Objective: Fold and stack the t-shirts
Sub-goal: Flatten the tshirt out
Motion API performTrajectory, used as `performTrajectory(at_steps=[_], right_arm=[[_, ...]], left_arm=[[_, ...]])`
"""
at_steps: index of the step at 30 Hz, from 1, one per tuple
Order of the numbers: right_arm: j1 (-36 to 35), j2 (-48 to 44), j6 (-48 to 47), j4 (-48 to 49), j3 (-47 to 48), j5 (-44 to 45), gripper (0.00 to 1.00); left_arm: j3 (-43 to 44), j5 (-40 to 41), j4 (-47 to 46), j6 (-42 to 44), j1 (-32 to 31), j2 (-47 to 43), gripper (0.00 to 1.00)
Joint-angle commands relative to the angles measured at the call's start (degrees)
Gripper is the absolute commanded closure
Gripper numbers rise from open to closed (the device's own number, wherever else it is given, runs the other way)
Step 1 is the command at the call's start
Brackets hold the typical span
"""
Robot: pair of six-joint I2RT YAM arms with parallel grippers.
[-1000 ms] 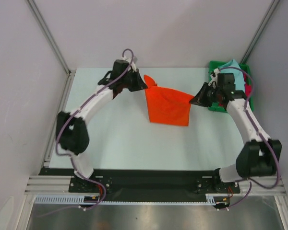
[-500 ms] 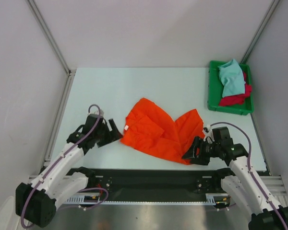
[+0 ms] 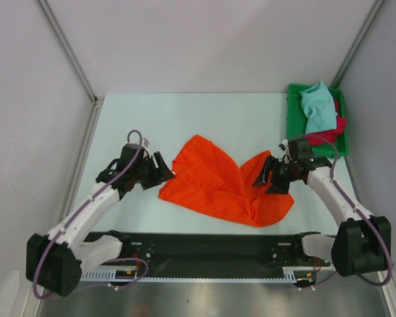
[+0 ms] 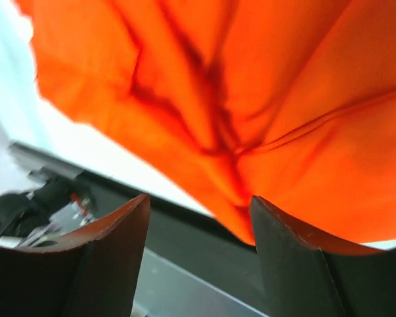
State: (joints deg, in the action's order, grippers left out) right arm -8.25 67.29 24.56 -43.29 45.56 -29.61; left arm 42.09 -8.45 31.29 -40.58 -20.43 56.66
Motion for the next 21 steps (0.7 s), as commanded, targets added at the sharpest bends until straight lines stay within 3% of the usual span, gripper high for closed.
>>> performTrajectory(at_steps=[1, 4, 6, 9, 11, 15, 19, 21], right_arm=[[2.3, 2.9, -3.9, -3.7, 5.1, 10.3, 0.33], [7.5, 1.6, -1.9, -4.0, 3.6, 11.7, 0.35], [10.6, 0.7, -1.1, -4.1, 2.5, 10.5, 0.38], [13.9, 0.5, -0.7, -4.3, 0.9, 8.4, 0.42], [14.2, 1.9, -0.7, -5.5, 1.4, 8.2, 0.45], [14.7, 3.8, -0.4, -5.8, 2.6, 8.2, 0.46], [14.7, 4.9, 0.1, -7.0, 4.9, 8.9, 0.47], [14.7, 4.8, 0.1, -7.6, 5.7, 9.3, 0.47]], left_arm=[[3.6, -9.4, -7.0, 4.4, 0.3, 7.2, 0.31], [9.6, -14.6, -8.3, 8.8, 0.2, 18.5, 0.40], [13.9, -17.1, -8.7, 10.9, 0.2, 25.1, 0.41], [19.8, -16.8, -6.4, 15.7, 0.0, 32.8, 0.39], [22.7, -17.1, -5.5, 18.0, -0.1, 36.7, 0.32], [31.1, -15.3, -6.3, 20.6, -3.7, 44.1, 0.33], [37.9, -10.0, -5.8, 22.3, -6.7, 53.2, 0.56], [40.7, -7.4, -4.5, 22.6, -7.7, 55.7, 0.57]])
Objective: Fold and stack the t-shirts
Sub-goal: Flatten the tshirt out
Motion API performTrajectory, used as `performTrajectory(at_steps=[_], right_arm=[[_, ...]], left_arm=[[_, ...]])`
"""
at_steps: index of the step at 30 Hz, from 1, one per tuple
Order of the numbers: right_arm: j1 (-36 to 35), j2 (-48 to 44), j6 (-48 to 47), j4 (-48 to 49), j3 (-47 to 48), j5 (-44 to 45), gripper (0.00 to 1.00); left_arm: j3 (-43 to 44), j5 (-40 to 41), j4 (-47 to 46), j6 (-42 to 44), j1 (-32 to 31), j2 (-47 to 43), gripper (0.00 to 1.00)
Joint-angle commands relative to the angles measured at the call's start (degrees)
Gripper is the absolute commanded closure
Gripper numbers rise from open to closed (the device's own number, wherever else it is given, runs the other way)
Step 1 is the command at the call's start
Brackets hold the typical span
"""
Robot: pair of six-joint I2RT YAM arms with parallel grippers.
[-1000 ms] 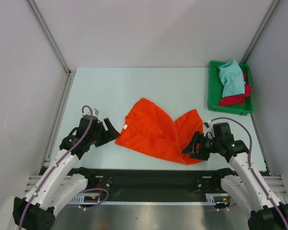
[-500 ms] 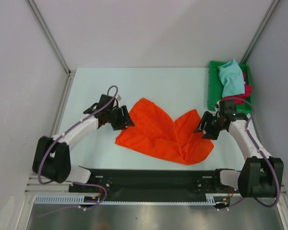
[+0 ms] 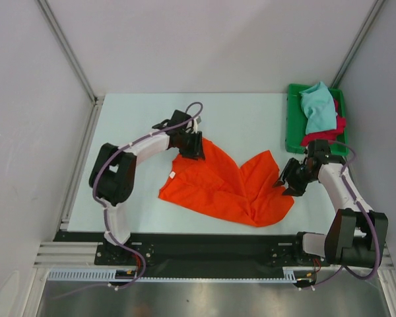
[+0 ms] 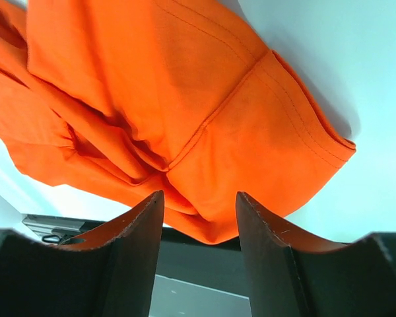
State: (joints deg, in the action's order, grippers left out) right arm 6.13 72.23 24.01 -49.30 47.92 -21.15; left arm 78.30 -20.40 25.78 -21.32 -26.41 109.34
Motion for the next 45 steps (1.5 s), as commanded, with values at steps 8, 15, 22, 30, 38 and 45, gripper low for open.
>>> performTrajectory(at_steps=[8, 15, 22, 30, 38, 45], right_arm=[[0.7, -1.0, 0.1, -3.2, 3.4, 1.9, 0.47], [1.2, -1.3, 0.9, -1.4, 1.2, 1.0, 0.47], [1.3, -0.8, 1.4, -0.2, 0.2, -0.8, 0.47], [1.4, -0.6, 1.9, 0.6, -0.1, -1.4, 0.47], [1.4, -0.9, 1.7, -0.1, -0.3, -1.3, 0.47], [1.4, -0.3, 1.7, -1.1, 0.8, 2.9, 0.46]], left_arm=[[9.7, 13.2, 2.9, 4.5, -3.4, 7.6, 0.54], [8.7, 16.4, 4.0, 6.5, -4.4, 8.3, 0.50], [6.6, 11.7, 2.1, 5.9, -4.5, 7.8, 0.52], [7.8, 11.8, 3.0, 7.5, -6.1, 8.0, 0.43], [8.0, 12.1, 2.5, 7.3, -6.4, 8.8, 0.62], [8.3, 14.8, 4.5, 7.9, -6.4, 6.4, 0.99]])
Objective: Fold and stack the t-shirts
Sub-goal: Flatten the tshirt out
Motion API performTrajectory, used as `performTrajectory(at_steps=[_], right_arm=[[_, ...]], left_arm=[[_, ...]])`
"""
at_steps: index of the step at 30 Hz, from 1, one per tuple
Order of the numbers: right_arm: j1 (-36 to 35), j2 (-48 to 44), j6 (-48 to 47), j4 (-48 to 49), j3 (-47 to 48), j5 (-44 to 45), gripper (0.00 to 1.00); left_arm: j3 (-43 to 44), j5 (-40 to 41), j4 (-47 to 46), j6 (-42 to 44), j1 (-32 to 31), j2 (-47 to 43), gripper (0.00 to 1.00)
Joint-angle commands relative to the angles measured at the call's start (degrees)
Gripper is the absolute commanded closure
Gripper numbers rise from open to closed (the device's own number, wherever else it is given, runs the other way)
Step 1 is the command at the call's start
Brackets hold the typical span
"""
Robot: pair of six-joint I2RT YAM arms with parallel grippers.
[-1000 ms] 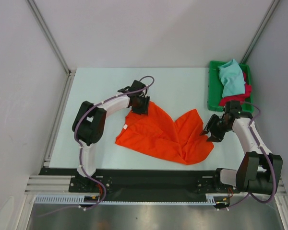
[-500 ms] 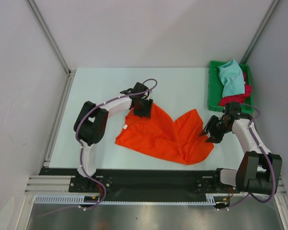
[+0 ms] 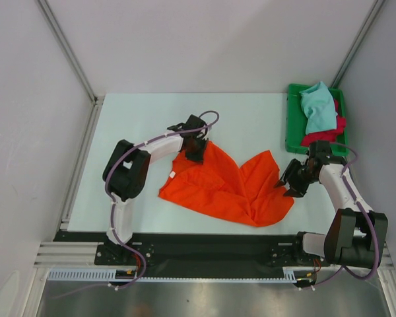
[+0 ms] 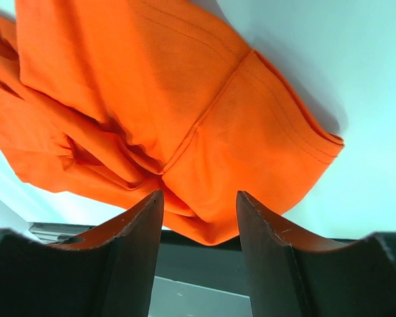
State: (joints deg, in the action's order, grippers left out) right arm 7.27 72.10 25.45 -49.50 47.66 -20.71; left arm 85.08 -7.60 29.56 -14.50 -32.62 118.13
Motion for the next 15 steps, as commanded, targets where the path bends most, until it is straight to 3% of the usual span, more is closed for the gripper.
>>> performTrajectory(at_steps=[1, 5, 11, 12, 13, 15], right_arm=[[0.3, 0.5, 0.3, -1.2, 1.2, 3.2, 0.46], [0.3, 2.8, 1.5, -1.7, 1.9, 7.9, 0.46], [0.3, 4.9, 3.2, -0.6, 3.2, 11.5, 0.44], [0.3, 5.3, 5.5, 0.4, 3.3, 11.7, 0.47], [0.3, 5.2, 12.3, 0.4, 3.1, 11.8, 0.59], [0.2, 4.7, 15.9, 1.3, 2.0, 10.7, 0.64]], left_arm=[[1.4, 2.8, 1.6, 1.1, 0.0, -4.4, 1.00], [-1.7, 5.7, 4.2, 1.8, 2.3, -11.7, 1.00], [-13.6, 1.9, 4.7, 2.6, 9.3, -26.8, 1.00], [-15.1, 0.2, 4.6, 2.9, 9.5, -30.2, 0.99], [-18.1, -2.9, 3.6, 1.4, 9.6, -32.8, 1.00], [-21.3, -8.3, 1.7, -1.6, 9.6, -35.1, 1.00]])
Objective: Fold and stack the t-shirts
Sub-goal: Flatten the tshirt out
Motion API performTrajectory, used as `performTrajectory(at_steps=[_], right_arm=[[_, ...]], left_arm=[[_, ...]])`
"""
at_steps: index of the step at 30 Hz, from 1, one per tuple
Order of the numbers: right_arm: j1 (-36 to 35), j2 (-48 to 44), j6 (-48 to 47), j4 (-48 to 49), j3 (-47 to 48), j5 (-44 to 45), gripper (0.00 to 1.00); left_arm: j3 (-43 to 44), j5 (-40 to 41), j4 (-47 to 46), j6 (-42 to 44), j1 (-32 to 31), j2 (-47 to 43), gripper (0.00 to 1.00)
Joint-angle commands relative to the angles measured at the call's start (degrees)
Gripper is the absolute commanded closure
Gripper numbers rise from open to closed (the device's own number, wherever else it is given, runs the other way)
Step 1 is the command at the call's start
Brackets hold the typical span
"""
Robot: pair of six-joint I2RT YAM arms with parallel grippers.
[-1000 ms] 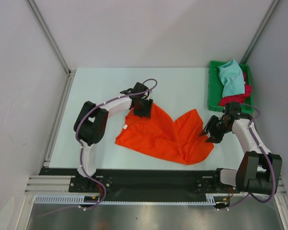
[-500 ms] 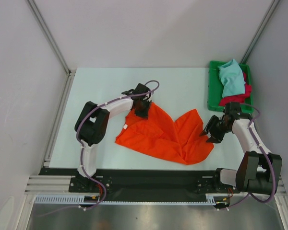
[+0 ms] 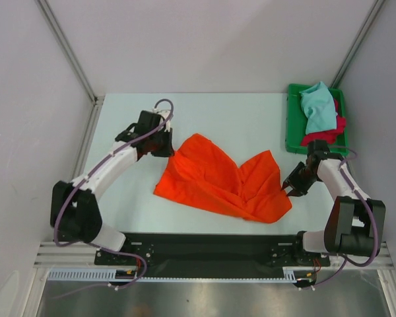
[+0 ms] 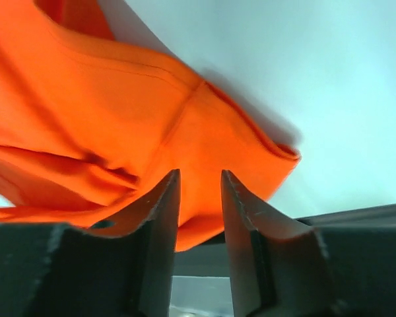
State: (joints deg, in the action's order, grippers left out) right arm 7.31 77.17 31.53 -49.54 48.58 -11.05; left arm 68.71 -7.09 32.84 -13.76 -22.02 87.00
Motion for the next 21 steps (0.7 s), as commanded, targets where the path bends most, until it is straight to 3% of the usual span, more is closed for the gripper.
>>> performTrajectory(at_steps=[1, 2, 4, 8, 16, 21], right_arm=[[-0.5, -3.1, 17.9, 2.9, 0.2, 1.0, 0.65], [-2.5, -4.6, 20.9, 5.0, -1.5, 1.9, 0.65], [-4.0, -7.0, 28.7, 7.3, -1.7, 7.8, 0.65], [-4.4, -1.7, 35.6, 2.6, 0.6, 10.0, 0.64], [-3.9, 6.3, 38.0, -0.4, 4.5, 16.1, 0.61], [-5.2, 10.3, 39.1, -0.7, 5.5, 16.8, 0.62]], left_arm=[[-6.8, -11.7, -5.0, -3.9, -1.2, -4.9, 1.00], [-10.0, -15.5, -6.8, -5.3, -1.5, -6.0, 1.00], [-11.7, -15.8, -9.4, -7.6, -2.3, -7.6, 1.00], [-13.0, -16.3, -10.9, -7.8, -2.9, -7.7, 1.00], [-15.5, -19.4, -16.7, -10.5, -3.2, -6.7, 1.00], [-15.7, -18.2, -15.0, -8.1, -3.2, -7.9, 1.00]])
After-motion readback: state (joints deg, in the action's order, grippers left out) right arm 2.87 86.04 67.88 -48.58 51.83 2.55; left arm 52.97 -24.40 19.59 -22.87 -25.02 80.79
